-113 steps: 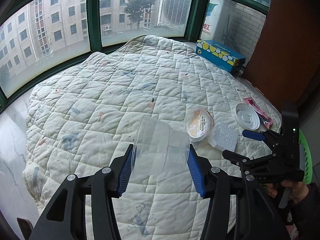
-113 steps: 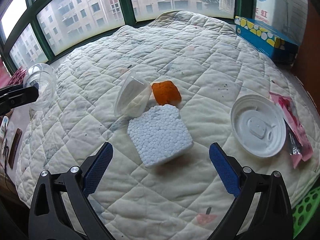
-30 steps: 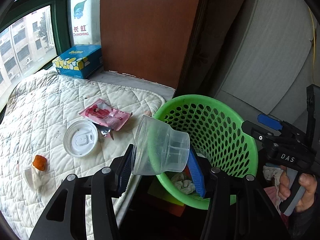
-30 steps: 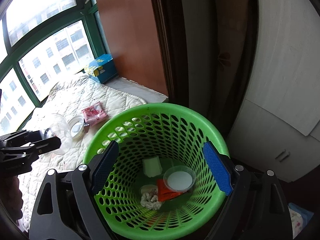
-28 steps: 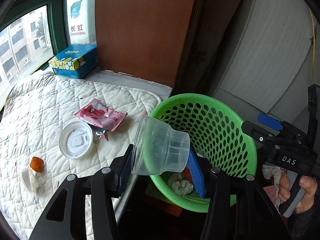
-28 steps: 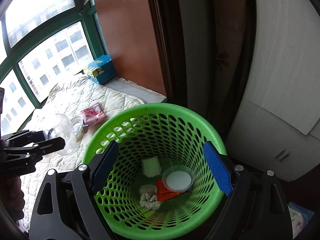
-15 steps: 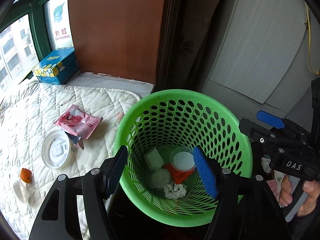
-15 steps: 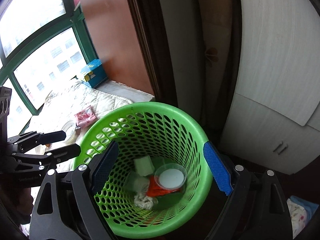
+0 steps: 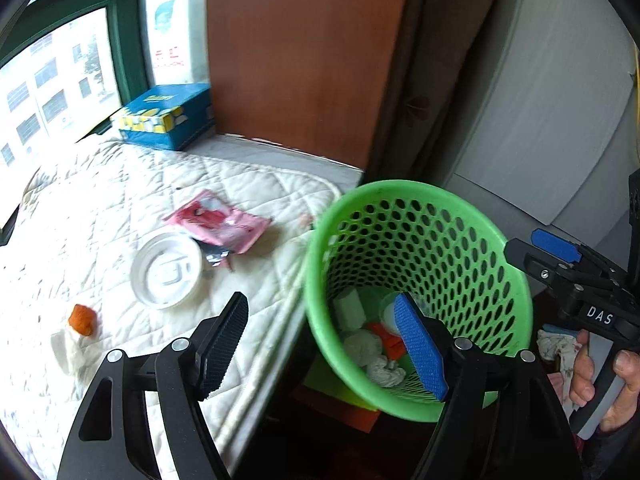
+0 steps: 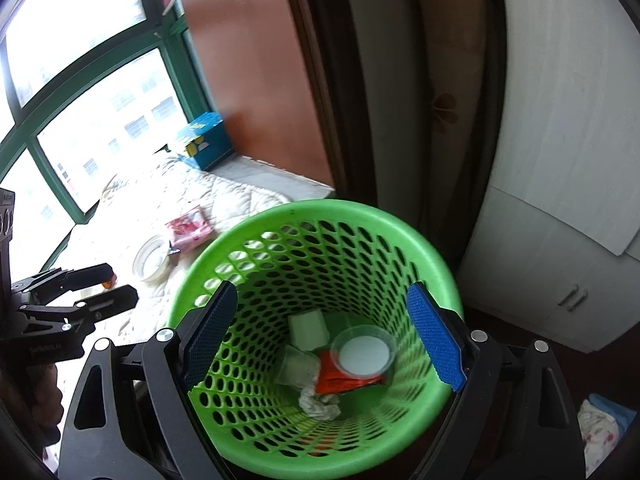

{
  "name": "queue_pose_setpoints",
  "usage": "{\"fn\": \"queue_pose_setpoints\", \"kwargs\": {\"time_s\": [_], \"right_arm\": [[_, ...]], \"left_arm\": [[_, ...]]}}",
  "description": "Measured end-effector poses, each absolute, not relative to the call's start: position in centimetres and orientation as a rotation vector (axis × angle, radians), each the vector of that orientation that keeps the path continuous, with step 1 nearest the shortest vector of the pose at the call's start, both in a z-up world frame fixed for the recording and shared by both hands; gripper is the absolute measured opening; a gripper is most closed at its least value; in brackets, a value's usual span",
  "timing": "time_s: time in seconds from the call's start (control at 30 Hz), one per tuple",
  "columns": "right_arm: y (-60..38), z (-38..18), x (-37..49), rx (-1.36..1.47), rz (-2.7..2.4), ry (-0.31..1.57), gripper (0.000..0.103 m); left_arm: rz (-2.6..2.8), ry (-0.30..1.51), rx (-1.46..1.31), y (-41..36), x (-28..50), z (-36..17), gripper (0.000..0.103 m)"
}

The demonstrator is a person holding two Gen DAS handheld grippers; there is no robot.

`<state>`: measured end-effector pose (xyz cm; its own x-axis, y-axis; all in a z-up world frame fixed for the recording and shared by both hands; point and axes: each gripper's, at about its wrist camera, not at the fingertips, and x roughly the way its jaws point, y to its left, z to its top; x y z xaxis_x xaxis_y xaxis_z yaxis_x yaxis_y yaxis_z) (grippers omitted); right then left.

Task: Collect trash
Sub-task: 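Move the left gripper to the sealed pudding cup and grasp it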

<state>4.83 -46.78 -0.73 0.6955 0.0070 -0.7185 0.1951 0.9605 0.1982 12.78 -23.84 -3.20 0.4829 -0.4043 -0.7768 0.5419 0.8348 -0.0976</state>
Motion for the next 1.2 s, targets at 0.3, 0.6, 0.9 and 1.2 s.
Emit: {"fn": "queue_pose_setpoints", "kwargs": {"time_s": [0.3,0.6,0.9,1.2], "right_arm": [[-44.1,-0.7,6.2,0.249,-0.047,0.812,0.086],[-41.0,-0.8,7.6,0.234,0.011,0.829,0.086],[-37.5,-0.7,9.5,0.207,0.063,0.848,0.086],[-33.9,-1.2,11.8,0.174,0.110,0.880,0.086]], "left_arm": [[-0.443,0.890,0.109,-16.1,14.3,-3.5,0.073],[-0.289,0.900,0.049,-7.2,17.1,-4.8,0.079],[-0.255,0.936,0.003,-0.1,20.0,-8.0,0.085],[-0.328,0.985,-0.017,2.5,22.8,-11.7,0.087]]}}
